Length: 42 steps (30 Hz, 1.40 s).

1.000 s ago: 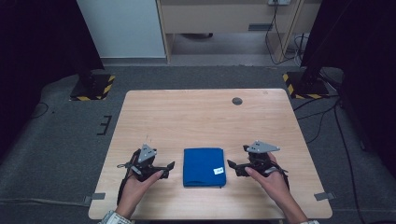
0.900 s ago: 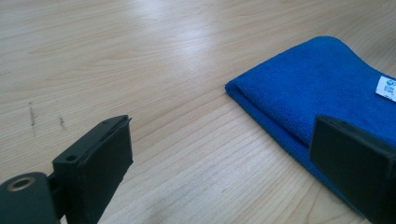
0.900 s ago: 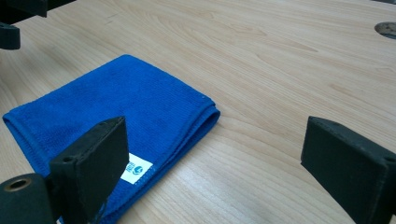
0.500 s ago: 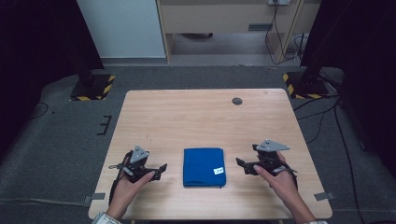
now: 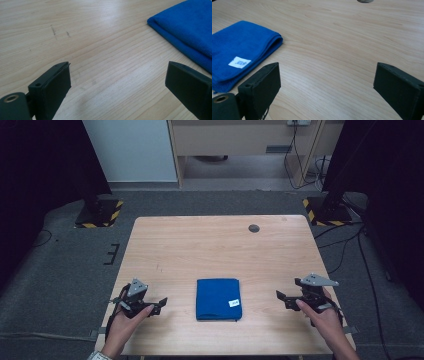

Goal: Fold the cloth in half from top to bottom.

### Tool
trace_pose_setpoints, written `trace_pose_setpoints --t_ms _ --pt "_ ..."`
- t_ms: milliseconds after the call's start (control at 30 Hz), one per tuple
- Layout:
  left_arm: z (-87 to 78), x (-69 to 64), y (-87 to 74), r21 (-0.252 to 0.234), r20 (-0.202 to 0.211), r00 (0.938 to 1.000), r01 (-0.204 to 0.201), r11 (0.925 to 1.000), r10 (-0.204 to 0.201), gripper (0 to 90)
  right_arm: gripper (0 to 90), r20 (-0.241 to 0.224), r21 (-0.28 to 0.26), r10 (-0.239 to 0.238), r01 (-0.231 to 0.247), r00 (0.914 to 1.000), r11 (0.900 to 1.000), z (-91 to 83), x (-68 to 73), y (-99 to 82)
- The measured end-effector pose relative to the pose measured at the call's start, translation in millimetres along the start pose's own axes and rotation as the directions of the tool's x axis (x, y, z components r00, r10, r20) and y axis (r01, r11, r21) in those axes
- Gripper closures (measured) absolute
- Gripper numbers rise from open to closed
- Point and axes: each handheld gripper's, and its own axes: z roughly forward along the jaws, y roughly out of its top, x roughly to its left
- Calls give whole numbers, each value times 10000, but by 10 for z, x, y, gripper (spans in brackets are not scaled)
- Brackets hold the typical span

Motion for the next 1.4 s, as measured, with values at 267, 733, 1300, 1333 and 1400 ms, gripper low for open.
trace_pose_setpoints --t_ms 267,733,1300,1333,1400 --pt "12 135 -8 483 -222 9997 -112 9988 122 58 72 339 431 79 -94 9994 9990 -1 -194 -93" --pt "259 286 245 1388 -487 9957 -708 9878 783 58 81 952 1076 352 -454 9948 9932 261 -546 -4" --pt "736 470 601 1322 -807 9967 148 9911 -41 61 110 1695 1281 1252 -1478 9776 9807 737 -754 307" --pt "762 478 608 1334 -856 9963 149 9909 -35 61 116 1830 1194 1297 -1529 9745 9810 757 -763 305" --pt "804 494 612 1350 -922 9956 265 9905 -140 61 110 1949 1161 1463 -1709 9699 9784 799 -775 295"
